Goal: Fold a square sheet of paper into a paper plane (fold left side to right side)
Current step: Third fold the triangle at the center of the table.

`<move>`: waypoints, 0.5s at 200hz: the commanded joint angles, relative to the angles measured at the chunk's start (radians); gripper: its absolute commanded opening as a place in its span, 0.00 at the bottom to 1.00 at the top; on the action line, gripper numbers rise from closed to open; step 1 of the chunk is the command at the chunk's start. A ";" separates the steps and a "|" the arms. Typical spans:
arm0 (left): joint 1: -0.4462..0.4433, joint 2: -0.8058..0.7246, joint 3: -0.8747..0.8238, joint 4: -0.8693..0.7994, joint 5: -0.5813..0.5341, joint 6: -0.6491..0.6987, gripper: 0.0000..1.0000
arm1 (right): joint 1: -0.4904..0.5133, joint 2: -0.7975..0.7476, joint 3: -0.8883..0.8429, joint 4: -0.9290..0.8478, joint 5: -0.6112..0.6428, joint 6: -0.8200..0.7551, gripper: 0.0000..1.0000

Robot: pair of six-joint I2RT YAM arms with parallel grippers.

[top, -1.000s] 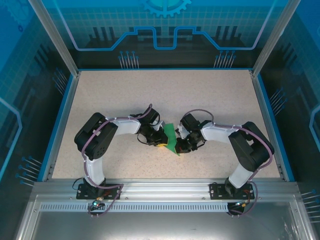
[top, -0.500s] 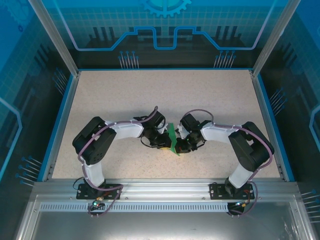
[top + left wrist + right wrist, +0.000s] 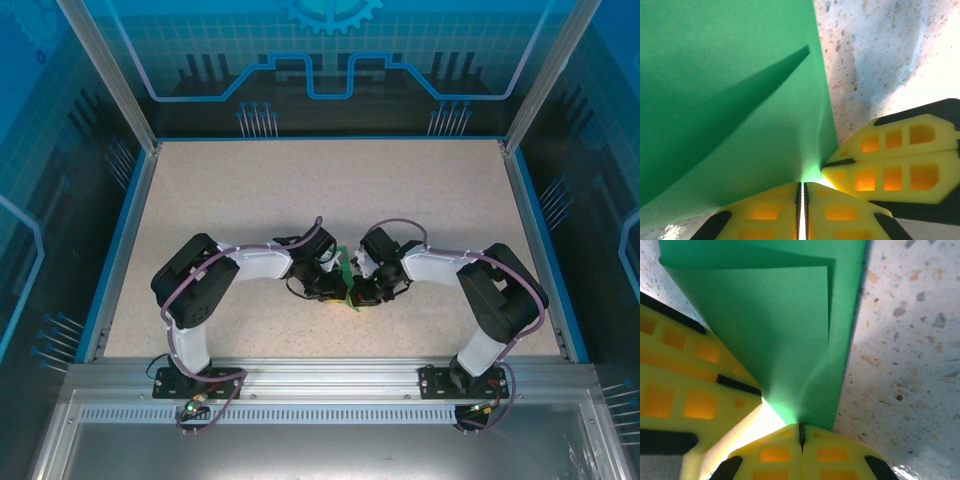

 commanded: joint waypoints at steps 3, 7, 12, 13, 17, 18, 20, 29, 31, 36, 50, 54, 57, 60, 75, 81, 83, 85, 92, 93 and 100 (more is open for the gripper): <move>-0.010 0.027 0.019 0.003 -0.028 -0.003 0.13 | -0.001 0.052 -0.038 -0.058 0.100 0.008 0.00; -0.010 0.029 0.019 0.003 -0.032 -0.002 0.13 | -0.002 0.052 -0.037 -0.060 0.102 0.008 0.00; -0.009 0.032 0.020 0.002 -0.038 0.000 0.13 | -0.001 0.051 -0.035 -0.063 0.105 0.006 0.00; -0.009 0.032 0.020 0.001 -0.039 0.001 0.13 | -0.001 0.051 -0.036 -0.064 0.105 0.006 0.00; -0.009 0.036 0.019 0.001 -0.043 0.002 0.13 | -0.001 0.052 -0.035 -0.067 0.106 0.005 0.00; -0.009 0.037 0.019 0.001 -0.045 0.002 0.13 | -0.001 0.051 -0.036 -0.067 0.107 0.005 0.00; -0.010 0.037 0.020 0.000 -0.047 0.003 0.13 | -0.001 0.052 -0.035 -0.066 0.107 0.005 0.00; -0.009 0.043 0.020 -0.004 -0.061 0.005 0.13 | 0.000 0.050 -0.034 -0.075 0.112 0.002 0.00; -0.009 0.044 0.020 -0.007 -0.065 0.006 0.13 | -0.001 0.050 -0.034 -0.076 0.114 0.002 0.00; -0.009 0.046 0.020 -0.013 -0.074 0.008 0.13 | 0.000 0.049 -0.034 -0.080 0.116 0.001 0.00; -0.009 0.053 0.027 -0.038 -0.108 0.017 0.13 | -0.001 0.046 -0.033 -0.090 0.126 -0.003 0.00; -0.010 0.054 0.030 -0.045 -0.119 0.020 0.13 | 0.000 0.045 -0.035 -0.092 0.128 -0.003 0.00; -0.009 0.055 0.032 -0.052 -0.125 0.023 0.13 | 0.000 0.044 -0.036 -0.094 0.129 -0.003 0.00; -0.009 0.056 0.034 -0.057 -0.134 0.025 0.13 | 0.000 0.044 -0.036 -0.096 0.132 -0.004 0.00; -0.009 0.055 0.043 -0.088 -0.170 0.033 0.12 | 0.000 0.042 -0.037 -0.103 0.138 -0.004 0.00; -0.009 0.055 0.046 -0.098 -0.184 0.037 0.12 | 0.000 0.043 -0.040 -0.104 0.140 -0.004 0.00; -0.010 0.054 0.048 -0.103 -0.188 0.038 0.12 | 0.000 0.042 -0.041 -0.105 0.139 -0.005 0.00; -0.009 0.053 0.049 -0.106 -0.193 0.040 0.12 | 0.000 0.041 -0.041 -0.104 0.142 -0.005 0.00; -0.008 0.052 0.052 -0.118 -0.211 0.045 0.12 | 0.000 0.039 -0.042 -0.107 0.143 -0.005 0.00; -0.007 0.052 0.053 -0.121 -0.213 0.046 0.12 | 0.000 0.039 -0.043 -0.107 0.143 -0.005 0.00; -0.007 0.050 0.055 -0.134 -0.230 0.052 0.11 | 0.000 0.038 -0.045 -0.109 0.144 -0.005 0.00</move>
